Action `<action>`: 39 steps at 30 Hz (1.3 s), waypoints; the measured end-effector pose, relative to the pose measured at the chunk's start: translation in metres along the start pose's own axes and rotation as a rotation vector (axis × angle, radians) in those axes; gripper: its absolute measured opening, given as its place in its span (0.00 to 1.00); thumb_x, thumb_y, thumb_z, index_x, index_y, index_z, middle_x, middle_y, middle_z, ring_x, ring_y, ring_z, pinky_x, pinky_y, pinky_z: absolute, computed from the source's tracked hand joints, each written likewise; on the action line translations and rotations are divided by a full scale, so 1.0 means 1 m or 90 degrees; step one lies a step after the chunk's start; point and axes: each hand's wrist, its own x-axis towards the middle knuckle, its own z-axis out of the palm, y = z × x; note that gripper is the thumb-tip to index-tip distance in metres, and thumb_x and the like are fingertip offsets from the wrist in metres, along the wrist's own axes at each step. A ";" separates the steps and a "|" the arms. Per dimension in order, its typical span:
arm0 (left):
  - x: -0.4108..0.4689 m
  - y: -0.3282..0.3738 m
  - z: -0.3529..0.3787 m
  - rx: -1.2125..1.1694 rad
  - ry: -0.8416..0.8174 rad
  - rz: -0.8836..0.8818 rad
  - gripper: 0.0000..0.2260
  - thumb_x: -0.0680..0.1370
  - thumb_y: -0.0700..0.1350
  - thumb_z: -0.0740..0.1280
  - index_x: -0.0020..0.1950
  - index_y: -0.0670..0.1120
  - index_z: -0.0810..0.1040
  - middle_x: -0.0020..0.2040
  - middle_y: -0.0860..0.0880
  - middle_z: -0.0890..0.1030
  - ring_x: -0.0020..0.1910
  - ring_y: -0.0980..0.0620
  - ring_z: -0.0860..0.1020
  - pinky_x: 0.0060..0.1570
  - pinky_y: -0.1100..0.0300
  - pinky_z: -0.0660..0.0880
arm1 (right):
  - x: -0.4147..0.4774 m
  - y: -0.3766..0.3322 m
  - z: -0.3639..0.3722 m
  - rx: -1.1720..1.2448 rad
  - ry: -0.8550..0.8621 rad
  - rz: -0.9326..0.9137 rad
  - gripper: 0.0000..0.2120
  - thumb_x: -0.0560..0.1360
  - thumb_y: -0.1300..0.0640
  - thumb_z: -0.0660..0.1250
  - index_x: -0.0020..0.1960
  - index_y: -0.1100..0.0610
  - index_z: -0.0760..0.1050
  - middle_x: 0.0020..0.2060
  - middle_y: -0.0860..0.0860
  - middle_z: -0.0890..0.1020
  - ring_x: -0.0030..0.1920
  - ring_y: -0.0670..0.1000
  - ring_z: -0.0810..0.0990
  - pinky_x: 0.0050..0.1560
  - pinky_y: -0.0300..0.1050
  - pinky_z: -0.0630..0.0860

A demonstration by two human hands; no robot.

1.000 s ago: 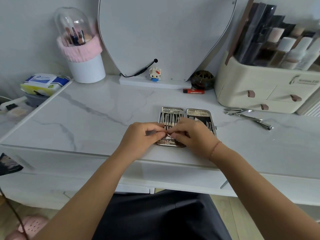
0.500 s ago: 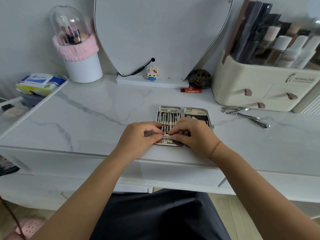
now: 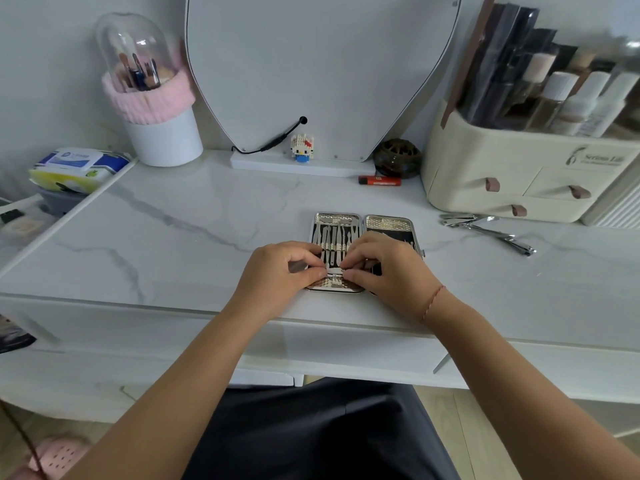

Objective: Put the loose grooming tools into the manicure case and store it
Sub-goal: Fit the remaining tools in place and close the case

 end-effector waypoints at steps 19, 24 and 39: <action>-0.005 0.002 -0.005 0.083 -0.077 0.065 0.21 0.62 0.61 0.73 0.52 0.55 0.82 0.58 0.63 0.76 0.56 0.69 0.72 0.51 0.81 0.61 | -0.064 0.120 -0.129 -0.230 0.314 0.552 0.15 0.70 0.55 0.71 0.53 0.60 0.79 0.50 0.59 0.81 0.53 0.60 0.76 0.54 0.49 0.70; -0.006 0.003 -0.005 0.095 -0.075 0.067 0.22 0.62 0.61 0.72 0.53 0.55 0.81 0.58 0.62 0.77 0.57 0.68 0.72 0.53 0.80 0.61 | -0.073 0.101 -0.124 -0.211 0.319 0.552 0.09 0.73 0.56 0.68 0.49 0.60 0.80 0.48 0.59 0.82 0.51 0.60 0.77 0.49 0.46 0.69; -0.017 0.045 0.003 -0.206 -0.074 0.030 0.11 0.71 0.48 0.70 0.53 0.51 0.82 0.38 0.55 0.83 0.40 0.58 0.81 0.45 0.68 0.74 | -0.040 -0.029 -0.025 0.166 0.179 0.168 0.07 0.69 0.60 0.73 0.42 0.49 0.79 0.33 0.47 0.81 0.33 0.43 0.75 0.38 0.36 0.74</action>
